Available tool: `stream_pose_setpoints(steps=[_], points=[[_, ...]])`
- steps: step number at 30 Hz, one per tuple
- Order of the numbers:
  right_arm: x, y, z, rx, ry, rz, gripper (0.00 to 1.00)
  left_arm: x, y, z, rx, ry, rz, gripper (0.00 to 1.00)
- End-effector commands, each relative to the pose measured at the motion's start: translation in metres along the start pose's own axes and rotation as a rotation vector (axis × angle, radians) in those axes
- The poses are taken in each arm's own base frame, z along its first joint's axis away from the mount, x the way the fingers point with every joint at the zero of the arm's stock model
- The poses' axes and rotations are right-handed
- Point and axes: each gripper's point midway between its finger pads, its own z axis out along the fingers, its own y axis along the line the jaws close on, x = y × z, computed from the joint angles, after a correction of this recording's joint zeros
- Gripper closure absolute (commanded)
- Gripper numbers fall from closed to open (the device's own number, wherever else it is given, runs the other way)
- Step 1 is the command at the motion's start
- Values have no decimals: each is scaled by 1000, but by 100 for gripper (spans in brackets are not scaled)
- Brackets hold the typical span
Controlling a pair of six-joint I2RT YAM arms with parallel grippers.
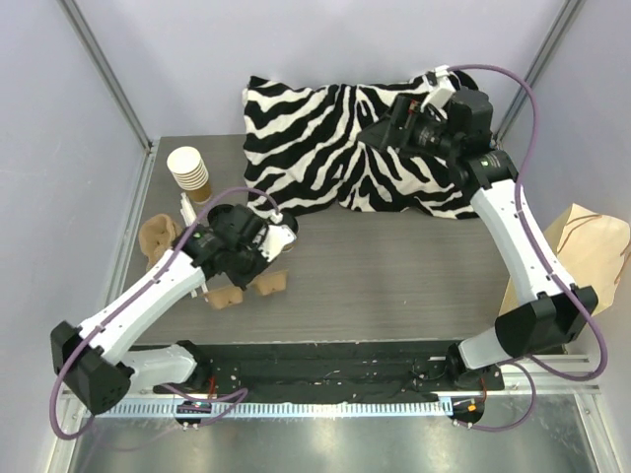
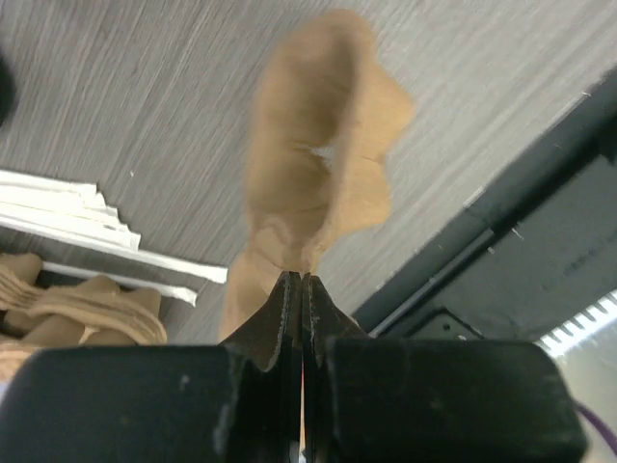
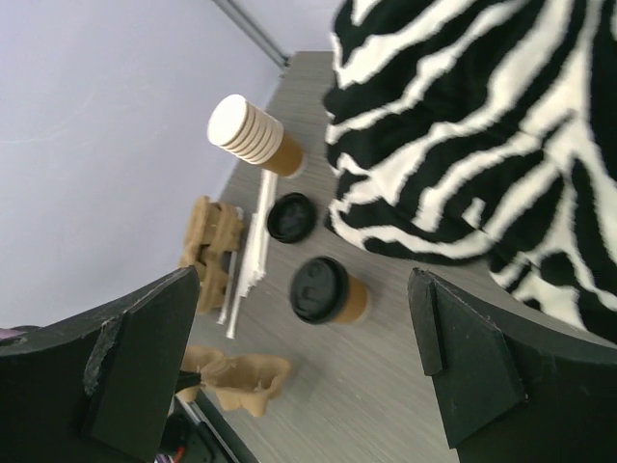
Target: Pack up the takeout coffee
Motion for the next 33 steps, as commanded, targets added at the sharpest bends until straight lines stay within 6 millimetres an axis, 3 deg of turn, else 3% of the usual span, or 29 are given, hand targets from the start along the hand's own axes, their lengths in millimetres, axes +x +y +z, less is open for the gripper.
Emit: stream_pose_setpoints(steps=[1, 7, 10, 13, 14, 16, 17, 18, 19, 21, 22, 23, 27, 33], points=[[-8, -4, -40, 54, -27, -87, 0, -31, 23, 33, -186, -59, -94, 100], [-14, -21, -68, 146, -51, -141, 0, -35, 5, 75, -181, 22, -157, 100], [-12, -28, -78, 193, -18, -175, 0, -34, -14, 91, -105, 61, -154, 100], [-19, -35, -97, 255, 13, -221, 0, -36, -29, 93, -27, 55, -156, 100], [-14, -38, -106, 273, 43, -226, 0, -39, -35, 91, 17, 41, -128, 98], [-22, -47, -124, 320, 46, -283, 0, -48, -42, 79, 69, -4, -108, 78], [-23, -47, -137, 346, 73, -351, 0, -57, -53, 64, 147, -65, -67, 68], [-26, -52, -145, 378, 85, -387, 0, -60, -57, 55, 177, -92, -22, 48], [-35, -50, -157, 405, 72, -426, 0, -70, -60, 44, 202, -140, -5, 38], [-34, -68, -183, 500, 125, -484, 0, -81, -70, 20, 268, -218, 52, 19], [-39, -78, -213, 591, 155, -511, 0, -94, -74, 1, 302, -256, 97, 10], [-41, -84, -223, 617, 186, -561, 0, -96, -76, -11, 330, -249, 138, 3], [-34, -99, -282, 800, 314, -647, 0, -98, -65, -28, 337, -257, 131, 2], [10, -118, -357, 1145, 490, -547, 0, -104, -49, -39, 279, -346, 99, 0]])
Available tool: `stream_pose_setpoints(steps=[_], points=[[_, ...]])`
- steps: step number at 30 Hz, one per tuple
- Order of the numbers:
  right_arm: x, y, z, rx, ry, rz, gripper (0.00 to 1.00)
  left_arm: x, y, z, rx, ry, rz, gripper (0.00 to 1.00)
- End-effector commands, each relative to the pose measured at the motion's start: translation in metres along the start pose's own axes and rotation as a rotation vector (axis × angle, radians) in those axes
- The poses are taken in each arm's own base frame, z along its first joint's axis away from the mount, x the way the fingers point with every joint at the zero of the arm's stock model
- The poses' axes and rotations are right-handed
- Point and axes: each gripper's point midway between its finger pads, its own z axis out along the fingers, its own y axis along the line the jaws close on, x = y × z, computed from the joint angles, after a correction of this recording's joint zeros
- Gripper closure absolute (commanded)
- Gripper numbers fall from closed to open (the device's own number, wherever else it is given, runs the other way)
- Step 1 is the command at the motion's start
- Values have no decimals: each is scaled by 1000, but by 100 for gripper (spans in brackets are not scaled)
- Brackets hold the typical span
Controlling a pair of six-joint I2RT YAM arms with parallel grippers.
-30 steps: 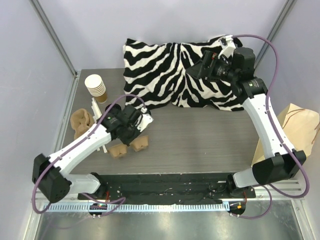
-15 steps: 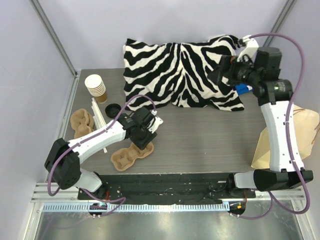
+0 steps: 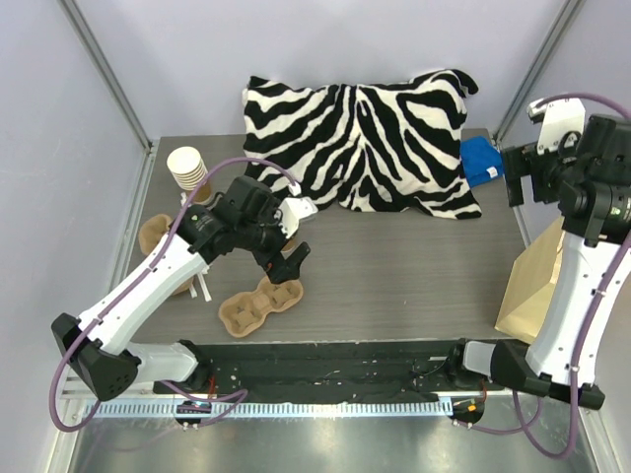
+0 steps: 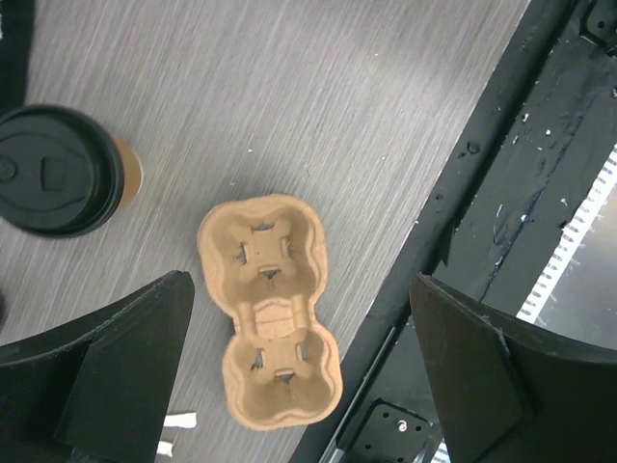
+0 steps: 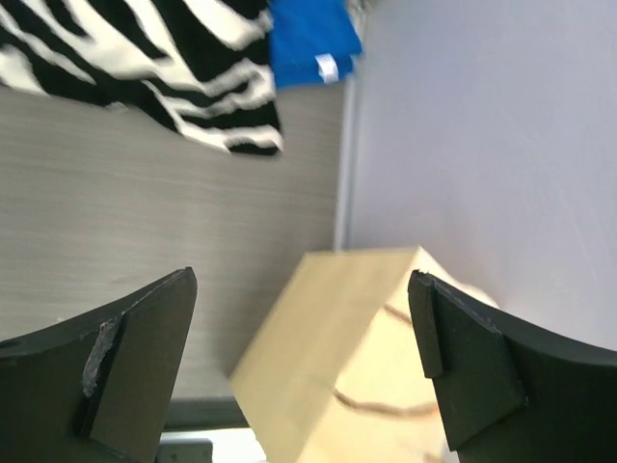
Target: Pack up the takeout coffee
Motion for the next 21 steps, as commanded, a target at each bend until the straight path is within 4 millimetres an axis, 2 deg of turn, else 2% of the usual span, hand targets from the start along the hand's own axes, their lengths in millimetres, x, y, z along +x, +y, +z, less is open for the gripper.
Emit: stream_pose_setpoints(steps=[1, 2, 3, 4, 6, 7, 9, 14, 17, 18, 21], points=[[85, -13, -46, 183, 316, -26, 0, -3, -4, -13, 15, -45, 8, 0], [91, -14, -51, 211, 323, -7, 0, -6, -4, -13, 13, -56, 8, 0], [106, -14, -51, 252, 367, 36, 0, -7, -3, -14, 9, -63, 5, 0], [109, -13, -61, 289, 336, 61, 0, -9, -3, -15, 9, -70, 4, 0], [126, -8, -60, 316, 367, 104, 0, -16, -2, -18, 0, -91, 11, 0], [129, -9, -65, 356, 343, 145, 0, -18, -2, -20, -2, -98, 11, 0], [136, -10, -64, 395, 348, 173, 0, -21, -3, -21, 0, -108, 14, 1], [133, -25, -77, 518, 298, 251, 0, -25, -7, -26, 14, -133, 19, 0], [143, -21, -62, 506, 322, 257, 0, -28, -7, -26, 10, -147, 22, 0], [152, -16, -52, 486, 348, 254, 0, -29, -6, -25, 5, -150, 12, 0], [156, -13, -34, 459, 360, 255, 1, -34, -5, -25, 4, -163, -12, 0]])
